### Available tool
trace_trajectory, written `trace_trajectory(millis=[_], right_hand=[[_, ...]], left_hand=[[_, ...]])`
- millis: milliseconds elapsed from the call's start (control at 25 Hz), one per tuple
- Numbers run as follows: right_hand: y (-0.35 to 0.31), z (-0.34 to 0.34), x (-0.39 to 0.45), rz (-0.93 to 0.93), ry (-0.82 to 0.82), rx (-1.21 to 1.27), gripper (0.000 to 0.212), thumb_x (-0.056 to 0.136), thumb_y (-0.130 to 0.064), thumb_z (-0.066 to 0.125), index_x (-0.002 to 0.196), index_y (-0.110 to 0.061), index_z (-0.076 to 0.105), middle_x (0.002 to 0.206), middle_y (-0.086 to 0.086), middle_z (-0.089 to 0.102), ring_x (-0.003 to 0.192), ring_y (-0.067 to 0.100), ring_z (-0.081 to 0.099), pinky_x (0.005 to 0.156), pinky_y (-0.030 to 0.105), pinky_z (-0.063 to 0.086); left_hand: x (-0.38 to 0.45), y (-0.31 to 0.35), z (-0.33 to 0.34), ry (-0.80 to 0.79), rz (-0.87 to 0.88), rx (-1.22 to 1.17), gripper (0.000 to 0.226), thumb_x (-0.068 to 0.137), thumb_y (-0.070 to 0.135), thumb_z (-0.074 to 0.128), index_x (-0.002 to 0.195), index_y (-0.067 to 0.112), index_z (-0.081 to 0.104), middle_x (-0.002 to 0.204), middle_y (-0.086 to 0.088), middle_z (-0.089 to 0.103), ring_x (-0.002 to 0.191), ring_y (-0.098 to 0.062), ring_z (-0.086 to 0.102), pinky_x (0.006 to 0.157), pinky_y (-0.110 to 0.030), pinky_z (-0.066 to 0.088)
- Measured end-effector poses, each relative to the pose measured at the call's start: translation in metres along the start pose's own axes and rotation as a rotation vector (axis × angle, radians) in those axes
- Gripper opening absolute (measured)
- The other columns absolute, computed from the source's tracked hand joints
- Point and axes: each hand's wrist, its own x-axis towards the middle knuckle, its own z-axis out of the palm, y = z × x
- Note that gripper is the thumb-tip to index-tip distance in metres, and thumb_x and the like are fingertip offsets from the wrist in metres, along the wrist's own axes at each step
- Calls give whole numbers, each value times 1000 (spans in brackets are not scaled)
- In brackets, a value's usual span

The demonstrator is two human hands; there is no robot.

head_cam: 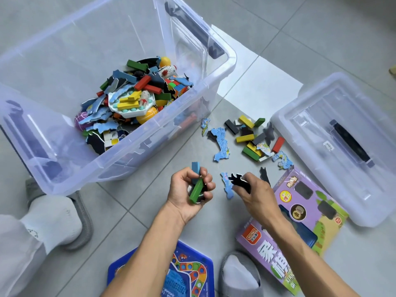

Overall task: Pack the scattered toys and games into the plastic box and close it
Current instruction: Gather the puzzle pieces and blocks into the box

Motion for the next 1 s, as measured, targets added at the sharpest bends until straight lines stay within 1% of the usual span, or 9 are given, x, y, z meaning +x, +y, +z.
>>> trace_trajectory(millis=[80,200,320,400,480,560,680,840,1000], right_hand=[[4,1,-13,-17,-63,-123,12,89,-32,63,94,-22,56,82,2,66,79,27,59,60,36,40],[-4,15,-14,-5,-62,-277,27,92,-34,56,115,-20,50,103,7,68,95,33,60,67,38,42],[-19,31,-10,17,-17,-326,25,94,-32,54,95,-16,34,101,9,62,89,34,57,63,38,36],[-23,34,-5,38,-21,-319,25,94,-31,55,96,-17,34,104,8,56,91,33,54,63,37,34],[-23,29,3,82,-36,-313,28,91,-33,57,103,-13,42,108,7,45,97,30,48,65,37,38],[-23,26,11,111,-59,-347,32,87,-35,58,104,-11,45,109,7,42,99,29,44,69,38,39],[-21,24,11,142,-97,-242,31,85,-33,60,97,-14,39,102,8,50,93,30,48,68,38,35],[-14,22,4,197,-56,83,33,82,-27,65,98,-17,38,89,6,58,80,30,52,65,38,36],[-1,9,-10,283,19,125,26,84,-31,69,92,-14,50,87,2,64,81,26,58,69,37,47]], left_hand=[[0,-9,4,17,12,21,13,65,11,38,67,13,50,66,-5,50,56,-18,48,40,-18,33],[2,-16,7,92,83,77,14,67,4,35,67,12,46,59,-4,40,44,-14,36,37,-17,22],[14,-18,4,285,189,357,16,82,3,44,72,13,51,52,1,31,40,-12,26,39,-17,17],[32,-15,5,454,319,650,15,84,10,57,70,14,55,52,1,36,44,-17,31,42,-21,24],[53,-10,16,543,457,1010,16,84,23,63,75,11,59,61,-2,54,58,-26,49,53,-30,37],[75,-5,35,582,535,1386,27,88,36,62,95,10,60,91,-9,68,87,-34,61,71,-34,43],[96,-3,58,630,486,1716,52,86,46,66,115,7,48,115,-15,64,107,-37,60,82,-38,45],[99,-8,47,593,403,1736,48,85,42,68,112,6,50,115,-16,64,107,-38,60,82,-39,46],[83,-9,31,532,387,1717,25,74,31,64,90,12,60,99,-9,64,95,-34,62,76,-34,48]])
